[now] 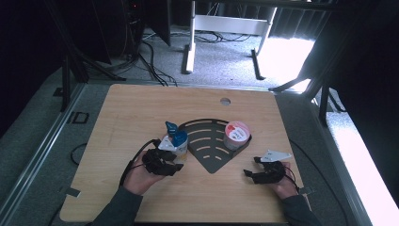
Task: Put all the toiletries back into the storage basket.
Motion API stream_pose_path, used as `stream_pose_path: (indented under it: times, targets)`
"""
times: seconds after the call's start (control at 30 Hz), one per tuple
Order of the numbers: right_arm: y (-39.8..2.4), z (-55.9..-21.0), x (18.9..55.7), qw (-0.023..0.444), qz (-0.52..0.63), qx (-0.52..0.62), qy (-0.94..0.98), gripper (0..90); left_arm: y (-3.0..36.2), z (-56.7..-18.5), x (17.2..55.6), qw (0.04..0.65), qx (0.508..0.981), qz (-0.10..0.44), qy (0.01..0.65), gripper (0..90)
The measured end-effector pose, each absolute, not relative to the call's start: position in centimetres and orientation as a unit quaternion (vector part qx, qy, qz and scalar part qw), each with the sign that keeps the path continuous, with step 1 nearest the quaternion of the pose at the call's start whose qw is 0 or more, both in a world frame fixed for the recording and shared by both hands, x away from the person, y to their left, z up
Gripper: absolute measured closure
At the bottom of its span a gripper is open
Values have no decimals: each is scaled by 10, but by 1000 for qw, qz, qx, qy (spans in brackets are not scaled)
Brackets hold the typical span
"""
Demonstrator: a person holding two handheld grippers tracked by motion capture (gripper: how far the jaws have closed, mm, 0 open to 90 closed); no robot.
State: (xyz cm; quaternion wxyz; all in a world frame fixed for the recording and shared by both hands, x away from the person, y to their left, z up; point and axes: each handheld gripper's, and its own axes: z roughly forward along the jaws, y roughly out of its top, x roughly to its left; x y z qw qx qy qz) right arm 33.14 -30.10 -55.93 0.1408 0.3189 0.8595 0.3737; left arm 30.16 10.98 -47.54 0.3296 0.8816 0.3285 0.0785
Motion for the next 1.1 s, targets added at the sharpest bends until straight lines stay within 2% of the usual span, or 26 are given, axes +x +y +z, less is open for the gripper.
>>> stream_pose_path:
  times: [0.37, 1.1]
  targets:
    - [-301, -559, 331, 141, 374, 319, 860, 251, 116, -477, 304, 301, 887, 76, 343, 529]
    - [-301, -559, 331, 141, 374, 319, 860, 251, 116, -473, 316, 288, 885, 98, 353, 516]
